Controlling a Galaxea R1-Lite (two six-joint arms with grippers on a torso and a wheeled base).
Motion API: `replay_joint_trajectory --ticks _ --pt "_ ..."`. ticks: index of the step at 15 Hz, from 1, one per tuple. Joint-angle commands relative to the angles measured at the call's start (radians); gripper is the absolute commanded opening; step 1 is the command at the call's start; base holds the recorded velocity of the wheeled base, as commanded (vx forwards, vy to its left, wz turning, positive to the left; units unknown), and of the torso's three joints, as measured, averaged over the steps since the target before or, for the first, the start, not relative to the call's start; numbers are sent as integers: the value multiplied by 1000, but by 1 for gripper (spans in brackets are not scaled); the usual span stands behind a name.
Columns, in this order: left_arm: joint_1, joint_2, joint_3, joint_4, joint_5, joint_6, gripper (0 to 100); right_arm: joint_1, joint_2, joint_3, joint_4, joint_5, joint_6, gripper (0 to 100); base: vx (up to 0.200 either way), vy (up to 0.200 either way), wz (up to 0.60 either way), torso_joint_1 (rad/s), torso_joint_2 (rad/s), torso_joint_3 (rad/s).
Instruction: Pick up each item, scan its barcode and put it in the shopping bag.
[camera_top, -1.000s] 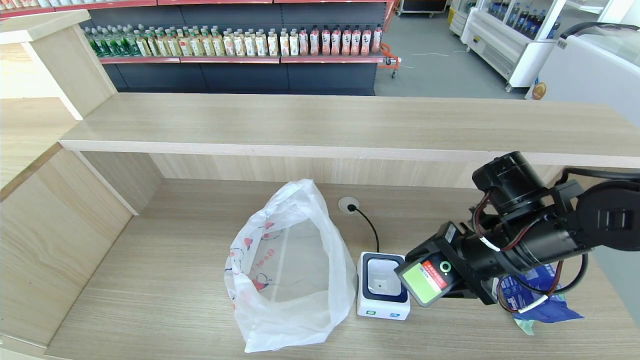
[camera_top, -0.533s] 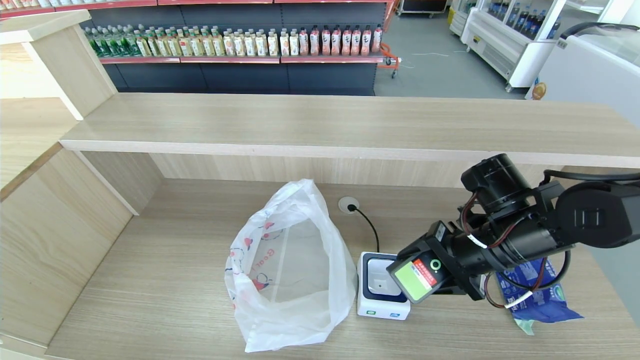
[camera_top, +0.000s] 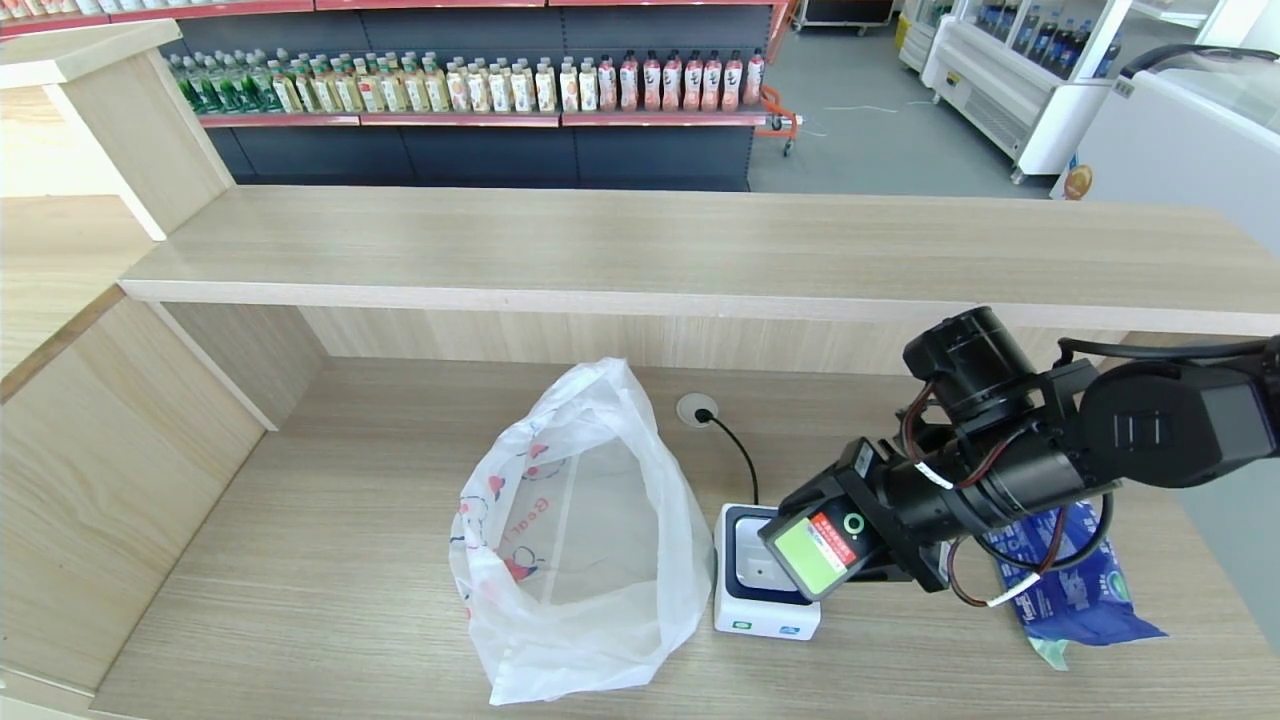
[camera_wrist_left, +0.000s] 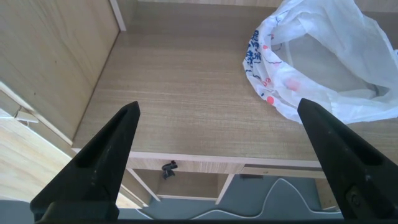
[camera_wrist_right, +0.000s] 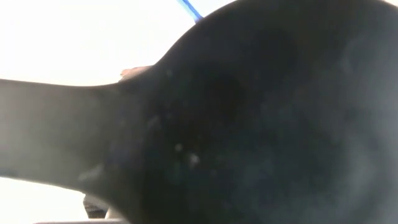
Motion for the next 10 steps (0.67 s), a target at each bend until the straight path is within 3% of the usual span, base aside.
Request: replay_joint_trajectory --ticks 1,3,4,6,8,9,10 --pt "0 0 0 0 0 0 100 1 -2 0 0 1 -4 0 0 0 0 0 0 0" --pt "0 0 0 0 0 0 100 1 -16 -2 2 -4 -16 0 0 0 0 0 0 0" --pt "0 0 0 0 0 0 100 -21 -157 12 3 -30 -113 0 0 0 0 0 0 0" --pt "0 0 0 0 0 0 100 -78 -371 35 2 -47 -344 0 0 0 0 0 0 0" --pt "0 0 0 0 0 0 100 -76 -540 97 -17 -7 -700 0 0 0 0 0 0 0" --pt "0 0 0 0 0 0 100 -76 -545 100 -18 -5 -711 0 0 0 0 0 0 0" --pt "0 0 0 0 0 0 100 -48 -632 167 -54 15 -955 0 0 0 0 0 0 0"
